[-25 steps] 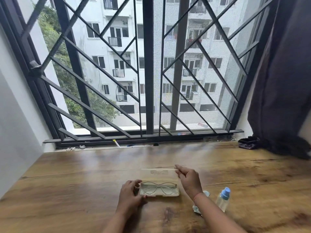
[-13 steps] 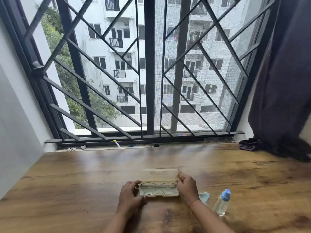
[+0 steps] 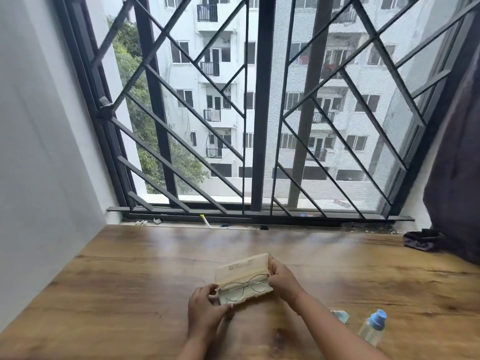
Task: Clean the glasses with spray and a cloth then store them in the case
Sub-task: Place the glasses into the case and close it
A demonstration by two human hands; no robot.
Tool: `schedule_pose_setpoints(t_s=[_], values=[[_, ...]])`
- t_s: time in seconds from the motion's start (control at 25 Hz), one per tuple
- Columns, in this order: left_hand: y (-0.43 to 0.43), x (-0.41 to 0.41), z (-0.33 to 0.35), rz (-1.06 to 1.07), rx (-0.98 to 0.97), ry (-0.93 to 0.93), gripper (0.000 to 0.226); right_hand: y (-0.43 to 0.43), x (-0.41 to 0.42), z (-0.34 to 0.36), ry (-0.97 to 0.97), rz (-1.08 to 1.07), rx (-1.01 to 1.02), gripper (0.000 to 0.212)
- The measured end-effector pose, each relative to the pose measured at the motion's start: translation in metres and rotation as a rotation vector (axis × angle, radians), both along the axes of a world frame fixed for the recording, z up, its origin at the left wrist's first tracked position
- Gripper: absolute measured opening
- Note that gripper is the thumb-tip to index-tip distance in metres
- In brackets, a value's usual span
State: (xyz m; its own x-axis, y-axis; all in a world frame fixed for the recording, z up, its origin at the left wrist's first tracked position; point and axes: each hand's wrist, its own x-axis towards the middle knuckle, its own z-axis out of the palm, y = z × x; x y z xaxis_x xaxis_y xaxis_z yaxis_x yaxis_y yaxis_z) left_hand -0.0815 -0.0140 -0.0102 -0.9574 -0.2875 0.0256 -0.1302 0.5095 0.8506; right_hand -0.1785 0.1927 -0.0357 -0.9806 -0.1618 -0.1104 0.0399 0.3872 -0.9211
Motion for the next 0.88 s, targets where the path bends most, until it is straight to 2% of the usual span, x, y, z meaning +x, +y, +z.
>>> schedule_pose_setpoints(t_s=[0.12,0.28,0.44,0.52,0.64,0.72,0.88], values=[[-0.013,0.01,-0.002,0.153,0.008,-0.005,0.057,-0.036,0.0,0.031,-0.037,0.09,-0.011,0.075],[-0.029,0.027,0.0,0.348,-0.088,-0.011,0.06,-0.082,0.0,0.058,-0.066,0.258,-0.019,0.048],[-0.036,0.041,-0.005,0.48,-0.133,-0.023,0.067,-0.114,-0.013,0.053,-0.087,0.415,0.029,0.06],[-0.037,0.045,-0.006,0.496,-0.1,-0.013,0.07,-0.128,-0.013,0.056,-0.1,0.469,0.028,0.048],[-0.038,0.053,-0.001,0.459,-0.117,0.037,0.073,-0.142,-0.004,0.072,-0.143,0.496,0.035,0.053],[-0.04,0.054,0.003,0.449,-0.158,0.077,0.073,-0.147,-0.005,0.074,-0.082,0.539,0.037,0.06],[-0.038,0.052,0.005,0.43,-0.187,0.088,0.077,-0.151,-0.004,0.08,-0.088,0.532,0.068,0.058]])
